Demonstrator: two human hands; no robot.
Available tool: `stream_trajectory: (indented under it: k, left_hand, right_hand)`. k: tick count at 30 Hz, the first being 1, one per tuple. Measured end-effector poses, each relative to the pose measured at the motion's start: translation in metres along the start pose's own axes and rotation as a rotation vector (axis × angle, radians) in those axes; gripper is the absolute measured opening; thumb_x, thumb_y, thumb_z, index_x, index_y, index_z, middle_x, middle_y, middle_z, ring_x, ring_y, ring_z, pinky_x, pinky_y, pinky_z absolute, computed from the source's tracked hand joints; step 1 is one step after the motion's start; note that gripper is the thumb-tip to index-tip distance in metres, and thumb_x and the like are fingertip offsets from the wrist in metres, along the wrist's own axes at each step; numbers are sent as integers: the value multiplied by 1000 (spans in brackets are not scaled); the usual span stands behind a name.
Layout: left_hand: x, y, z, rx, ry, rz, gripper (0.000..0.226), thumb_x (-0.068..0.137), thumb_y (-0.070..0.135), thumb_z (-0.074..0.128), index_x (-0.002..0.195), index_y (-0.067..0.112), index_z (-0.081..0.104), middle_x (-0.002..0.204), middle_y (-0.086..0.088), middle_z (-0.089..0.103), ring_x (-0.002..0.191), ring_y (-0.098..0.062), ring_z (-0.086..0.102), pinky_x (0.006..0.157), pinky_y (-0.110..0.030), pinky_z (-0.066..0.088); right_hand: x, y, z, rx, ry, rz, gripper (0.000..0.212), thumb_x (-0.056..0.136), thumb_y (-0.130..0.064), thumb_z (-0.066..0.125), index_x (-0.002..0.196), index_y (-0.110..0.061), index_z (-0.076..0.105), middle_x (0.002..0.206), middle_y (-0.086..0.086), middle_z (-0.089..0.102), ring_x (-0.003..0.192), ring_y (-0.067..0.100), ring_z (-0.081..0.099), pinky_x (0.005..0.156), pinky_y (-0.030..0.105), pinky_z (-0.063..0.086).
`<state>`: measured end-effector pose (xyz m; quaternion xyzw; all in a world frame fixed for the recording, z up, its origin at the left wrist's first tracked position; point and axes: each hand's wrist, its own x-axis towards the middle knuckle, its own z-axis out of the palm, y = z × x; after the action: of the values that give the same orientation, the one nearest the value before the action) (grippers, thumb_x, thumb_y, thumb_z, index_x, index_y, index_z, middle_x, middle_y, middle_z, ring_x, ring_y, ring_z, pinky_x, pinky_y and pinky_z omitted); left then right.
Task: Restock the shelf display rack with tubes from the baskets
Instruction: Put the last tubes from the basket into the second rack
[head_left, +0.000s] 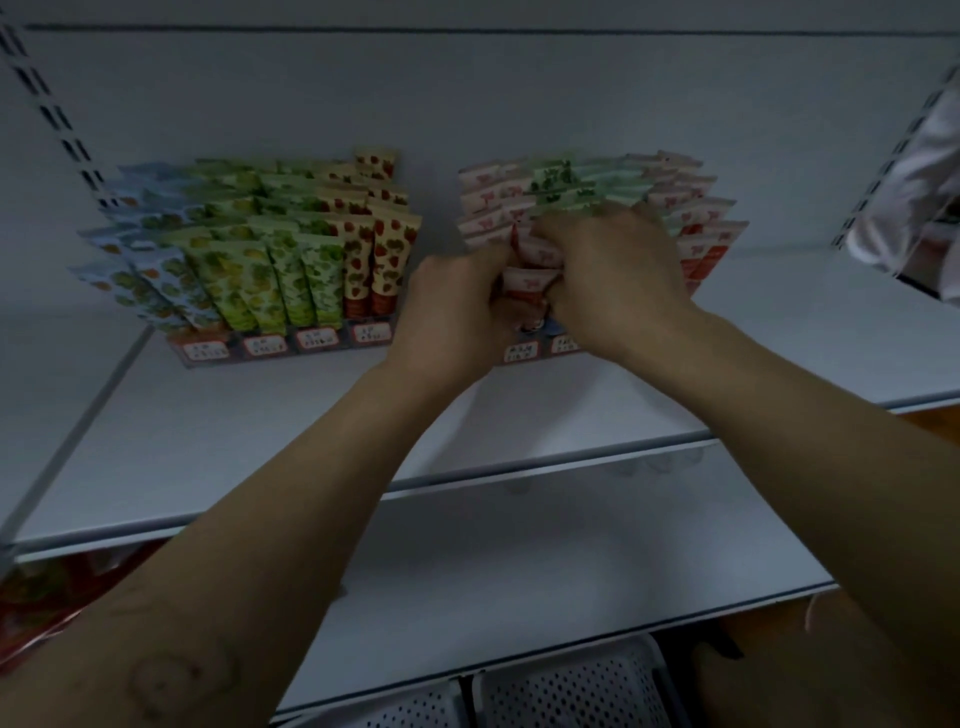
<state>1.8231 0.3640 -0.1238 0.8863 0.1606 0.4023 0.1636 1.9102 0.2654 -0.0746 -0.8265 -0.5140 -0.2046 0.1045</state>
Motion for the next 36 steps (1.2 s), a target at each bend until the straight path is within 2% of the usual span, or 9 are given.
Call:
stream_trajectory:
  k: [8, 13, 16, 19, 21, 23, 28, 31, 36]
  left_hand:
    - [2, -5, -1, -80, 82, -148, 14, 79, 19, 75, 89, 11, 71, 74, 5, 65, 65, 0, 51, 54, 1, 32]
    - [1, -8, 4, -49, 134, -164, 13, 80, 23, 72, 87, 12, 71, 80, -5, 72, 73, -15, 65, 57, -18, 36]
    - [1, -8, 6, -38, 150, -163, 15, 80, 23, 71, 89, 11, 71, 84, -6, 73, 78, -18, 66, 60, -22, 40]
    - [0, -11, 7, -75, 158, -163, 16, 81, 25, 70, 91, 13, 71, 86, -4, 73, 81, -17, 67, 61, -23, 43]
    - [-1, -12, 9, -70, 168, -160, 16, 82, 26, 69, 89, 12, 71, 82, -5, 73, 78, -19, 67, 59, -27, 44]
    - [0, -14, 10, -75, 159, -158, 16, 82, 27, 68, 85, 12, 69, 79, -6, 72, 74, -22, 67, 57, -32, 46]
    - [0, -14, 10, -96, 142, -178, 19, 80, 28, 69, 85, 10, 70, 79, -8, 72, 75, -24, 68, 59, -38, 50]
    - [0, -14, 9, -123, 157, -187, 19, 80, 28, 70, 85, 10, 70, 78, -6, 72, 74, -21, 68, 59, -37, 51]
    - [-2, -14, 7, -122, 161, -172, 18, 78, 27, 70, 84, 10, 69, 74, -7, 71, 70, -23, 67, 55, -35, 49]
  right_hand:
    - [3, -4, 1, -55, 31, 4, 17, 82, -18, 60, 98, -15, 64, 98, 12, 66, 98, 32, 56, 84, 33, 35]
    - [8, -8, -8, -35, -67, 67, 7, 79, -9, 60, 82, -15, 58, 84, 10, 59, 88, 31, 59, 58, 27, 28]
    - [13, -12, -18, -66, -139, 114, 16, 77, -3, 59, 73, -11, 46, 72, 6, 39, 77, 24, 47, 56, 27, 28]
    - [21, -18, -25, -115, -167, 76, 27, 79, -3, 59, 62, -9, 39, 67, 4, 35, 76, 22, 43, 53, 23, 25]
    - [27, -22, -27, -157, -188, 21, 4, 82, -7, 59, 79, -5, 56, 78, 10, 50, 87, 28, 55, 62, 25, 31]
    - [30, -26, -29, -199, -185, -20, 20, 81, -13, 61, 100, -5, 62, 102, 15, 60, 101, 32, 59, 69, 30, 33]
    - [39, -24, -32, -207, -223, -2, 23, 79, -18, 67, 98, -8, 60, 81, 8, 52, 83, 28, 54, 68, 30, 36]
    - [39, -23, -29, -206, -236, 6, 32, 78, -19, 70, 105, -3, 61, 105, 15, 60, 97, 32, 60, 69, 30, 36]
    - [42, -26, -28, -232, -243, -26, 29, 82, -11, 65, 107, 1, 61, 114, 20, 58, 105, 36, 58, 71, 31, 36]
